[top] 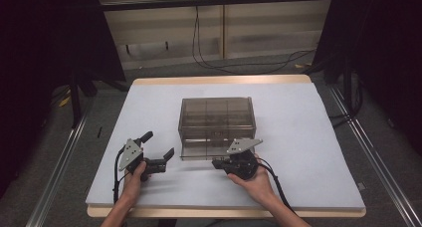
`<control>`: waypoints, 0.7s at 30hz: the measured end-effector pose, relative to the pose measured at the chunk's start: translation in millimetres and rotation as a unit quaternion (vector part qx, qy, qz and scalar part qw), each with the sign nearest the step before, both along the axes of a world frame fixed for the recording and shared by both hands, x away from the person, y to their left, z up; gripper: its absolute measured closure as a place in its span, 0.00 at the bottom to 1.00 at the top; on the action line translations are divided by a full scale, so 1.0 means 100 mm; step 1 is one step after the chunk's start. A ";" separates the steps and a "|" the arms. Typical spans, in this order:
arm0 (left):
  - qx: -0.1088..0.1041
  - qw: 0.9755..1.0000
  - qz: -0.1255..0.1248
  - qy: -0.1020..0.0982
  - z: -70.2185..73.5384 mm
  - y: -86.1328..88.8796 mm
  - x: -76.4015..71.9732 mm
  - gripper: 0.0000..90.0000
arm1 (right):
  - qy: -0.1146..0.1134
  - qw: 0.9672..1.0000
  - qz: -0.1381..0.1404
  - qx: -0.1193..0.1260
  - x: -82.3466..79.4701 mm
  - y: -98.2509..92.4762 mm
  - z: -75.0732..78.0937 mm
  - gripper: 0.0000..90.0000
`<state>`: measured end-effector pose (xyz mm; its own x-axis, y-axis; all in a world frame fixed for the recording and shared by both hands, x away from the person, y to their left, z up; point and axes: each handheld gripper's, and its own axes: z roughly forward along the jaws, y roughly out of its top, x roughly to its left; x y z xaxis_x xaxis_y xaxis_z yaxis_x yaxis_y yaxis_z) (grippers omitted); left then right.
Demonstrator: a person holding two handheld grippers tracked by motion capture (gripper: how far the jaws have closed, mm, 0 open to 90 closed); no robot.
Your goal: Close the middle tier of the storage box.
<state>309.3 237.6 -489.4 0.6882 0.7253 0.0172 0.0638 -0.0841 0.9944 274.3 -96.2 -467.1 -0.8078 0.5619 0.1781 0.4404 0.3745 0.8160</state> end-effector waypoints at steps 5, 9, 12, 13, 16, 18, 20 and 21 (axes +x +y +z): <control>0.000 1.000 0.000 0.000 0.00 0.00 0.00 0.01 | 0.000 1.000 0.002 0.005 0.01 -0.02 -0.01 1.00; 0.001 1.000 0.000 0.000 0.00 0.00 0.00 0.01 | -0.001 1.000 0.002 0.003 0.00 -0.02 -0.01 1.00; 0.000 1.000 0.000 0.001 0.00 0.00 0.00 0.01 | 0.000 1.000 0.002 0.003 0.01 -0.02 -0.01 1.00; 0.000 1.000 0.000 0.000 0.00 0.00 0.00 0.01 | 0.000 1.000 0.003 0.002 0.01 -0.03 -0.01 1.00; 0.008 1.000 -0.001 -0.001 0.00 0.00 0.00 0.01 | 0.001 1.000 0.006 0.004 0.02 -0.03 -0.02 1.00; -0.003 1.000 0.000 0.001 0.00 -0.01 0.00 0.01 | 0.001 1.000 0.006 0.002 0.02 -0.02 -0.02 1.00; 0.001 1.000 0.000 0.000 0.00 0.00 0.00 0.01 | 0.000 1.000 0.006 0.002 0.02 -0.02 -0.02 1.00; 0.001 1.000 0.000 0.000 0.00 0.00 0.00 0.01 | 0.000 1.000 0.007 0.003 0.02 -0.02 -0.02 1.00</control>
